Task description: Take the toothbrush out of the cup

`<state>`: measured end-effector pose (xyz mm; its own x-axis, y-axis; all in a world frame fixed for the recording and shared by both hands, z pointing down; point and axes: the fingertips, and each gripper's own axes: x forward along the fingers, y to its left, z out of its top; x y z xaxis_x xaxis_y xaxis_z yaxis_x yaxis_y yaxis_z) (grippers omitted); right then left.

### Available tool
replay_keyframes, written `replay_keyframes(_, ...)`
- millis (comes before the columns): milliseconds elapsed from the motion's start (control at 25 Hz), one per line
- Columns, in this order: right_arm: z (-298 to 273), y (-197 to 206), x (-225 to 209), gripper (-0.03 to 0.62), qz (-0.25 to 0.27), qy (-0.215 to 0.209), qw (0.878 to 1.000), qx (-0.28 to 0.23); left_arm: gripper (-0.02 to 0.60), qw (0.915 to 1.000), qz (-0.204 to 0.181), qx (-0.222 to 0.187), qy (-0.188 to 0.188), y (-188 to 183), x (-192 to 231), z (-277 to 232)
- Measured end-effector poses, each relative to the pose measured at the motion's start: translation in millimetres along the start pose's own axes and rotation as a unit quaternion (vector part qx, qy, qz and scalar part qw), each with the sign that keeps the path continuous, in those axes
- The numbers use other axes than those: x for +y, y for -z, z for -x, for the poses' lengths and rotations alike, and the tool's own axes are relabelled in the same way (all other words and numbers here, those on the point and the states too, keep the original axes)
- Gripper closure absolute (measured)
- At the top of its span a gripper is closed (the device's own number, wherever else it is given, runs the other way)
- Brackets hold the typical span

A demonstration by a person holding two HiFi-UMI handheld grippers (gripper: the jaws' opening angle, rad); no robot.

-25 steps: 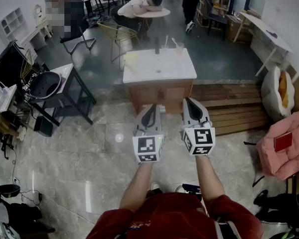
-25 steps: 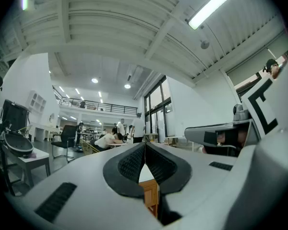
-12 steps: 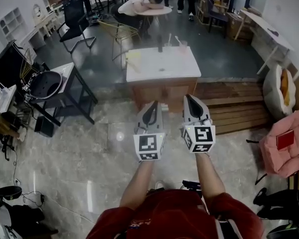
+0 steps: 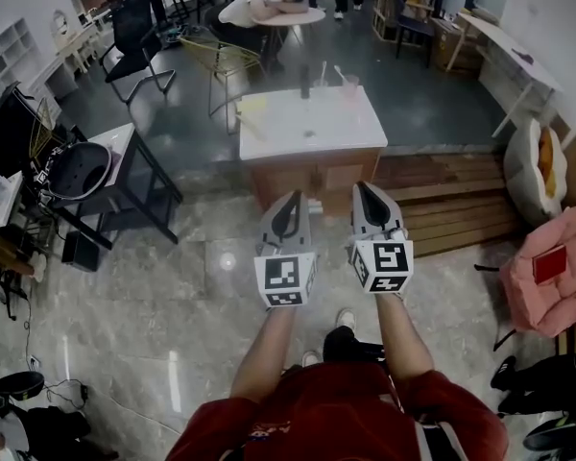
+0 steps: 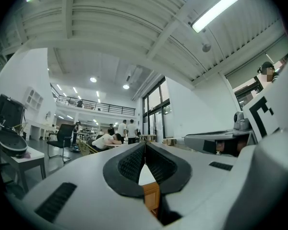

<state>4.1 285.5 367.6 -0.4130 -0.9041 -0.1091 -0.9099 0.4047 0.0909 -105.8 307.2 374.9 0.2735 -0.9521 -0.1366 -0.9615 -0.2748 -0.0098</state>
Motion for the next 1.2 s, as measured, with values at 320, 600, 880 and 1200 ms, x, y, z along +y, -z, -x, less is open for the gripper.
replay_keyframes(320,-55.4,13.8,-35.5,0.565,-0.001,0.005,1.0,0.001,0.552,1.0,-0.001,0.003,0.001,13.0,9.8,-64.6)
replay_keyframes(600,-113.6,19.3,-81.1,0.565,-0.004,-0.001,1.0,0.003,0.552,1.0,-0.003,0.006,-0.003,15.3,11.2,-138.4)
replay_keyframes(880,-162.5,27.0,-132.5,0.565,-0.002,-0.009,1.0,0.006,0.552,0.9999,-0.008,0.008,-0.004,19.4,-0.6,-211.6)
replay_keyframes(1200,-206.4,42.9,-190.6,0.565,-0.007,-0.017,1.0,0.01,0.552,0.9998,-0.014,0.009,-0.008,28.9,-19.0,-283.9)
